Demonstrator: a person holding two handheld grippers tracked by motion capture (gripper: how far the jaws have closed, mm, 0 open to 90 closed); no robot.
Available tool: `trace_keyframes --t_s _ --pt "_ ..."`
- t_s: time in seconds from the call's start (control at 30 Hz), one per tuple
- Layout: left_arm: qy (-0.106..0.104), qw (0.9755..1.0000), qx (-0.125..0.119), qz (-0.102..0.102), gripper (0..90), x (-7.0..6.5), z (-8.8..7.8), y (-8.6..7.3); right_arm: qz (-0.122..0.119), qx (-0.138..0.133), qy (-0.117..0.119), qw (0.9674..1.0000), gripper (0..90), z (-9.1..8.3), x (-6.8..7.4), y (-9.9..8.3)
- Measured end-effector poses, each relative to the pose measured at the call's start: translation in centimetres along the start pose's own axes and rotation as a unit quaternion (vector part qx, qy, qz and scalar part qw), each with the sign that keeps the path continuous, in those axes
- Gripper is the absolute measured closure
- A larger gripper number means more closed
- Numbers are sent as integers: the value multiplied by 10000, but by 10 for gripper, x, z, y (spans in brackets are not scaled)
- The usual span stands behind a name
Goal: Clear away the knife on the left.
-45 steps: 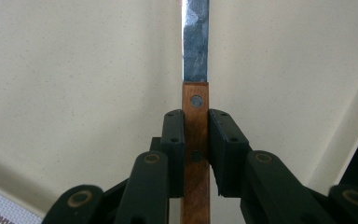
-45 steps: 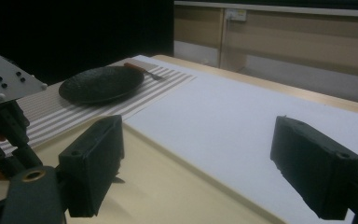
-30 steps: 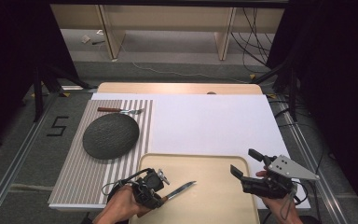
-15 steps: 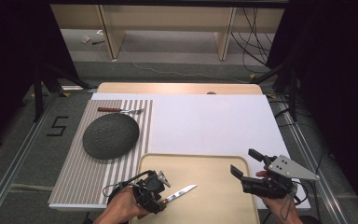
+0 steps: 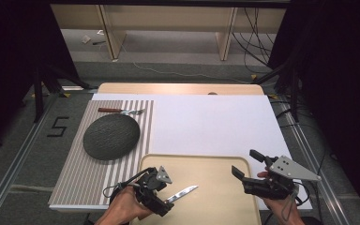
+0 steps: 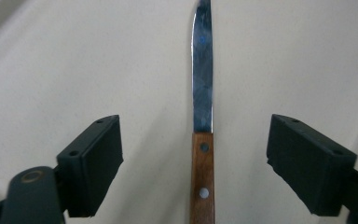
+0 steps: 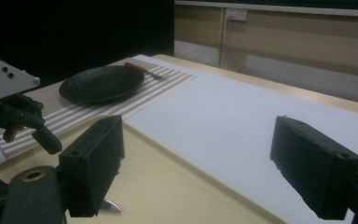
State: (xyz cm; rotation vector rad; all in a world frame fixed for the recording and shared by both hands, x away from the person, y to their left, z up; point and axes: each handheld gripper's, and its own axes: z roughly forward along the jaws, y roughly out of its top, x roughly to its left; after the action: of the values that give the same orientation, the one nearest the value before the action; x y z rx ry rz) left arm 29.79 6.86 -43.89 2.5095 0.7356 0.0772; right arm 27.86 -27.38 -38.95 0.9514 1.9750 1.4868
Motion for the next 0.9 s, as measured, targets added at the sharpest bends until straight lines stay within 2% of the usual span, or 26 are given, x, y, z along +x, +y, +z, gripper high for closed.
trace_keyframes --t_s 0.13,0.17,0.3,0.33,0.37,0.43,0.47,0.73,0.9 --pt "-28 9999 -82 58 254 -1 -1 1 -4 1 -2 10000 183 0 0 0" --pt "-38 9999 -82 134 326 -3 0 3 -5 8 -4 10000 183 0 0 0" --pt "-59 9998 -32 206 497 -5 1 6 -7 20 -6 10000 183 0 0 0" --pt "-65 9998 -25 204 497 -6 2 7 -7 20 -6 10000 183 0 0 0" --pt "-82 9996 34 279 574 -7 5 9 -22 9 -5 10000 183 0 0 0" --pt "-91 9994 89 327 646 -8 7 10 -10 17 -5 10000 183 0 0 0" --pt "-116 9991 200 369 678 -10 11 12 -22 10 -4 10000 183 0 0 0" --pt "-202 9976 412 512 831 -11 22 18 -12 10 3 10000 183 0 0 0" --pt "-247 9969 485 572 885 -13 27 21 -12 20 2 10000 183 0 0 0"
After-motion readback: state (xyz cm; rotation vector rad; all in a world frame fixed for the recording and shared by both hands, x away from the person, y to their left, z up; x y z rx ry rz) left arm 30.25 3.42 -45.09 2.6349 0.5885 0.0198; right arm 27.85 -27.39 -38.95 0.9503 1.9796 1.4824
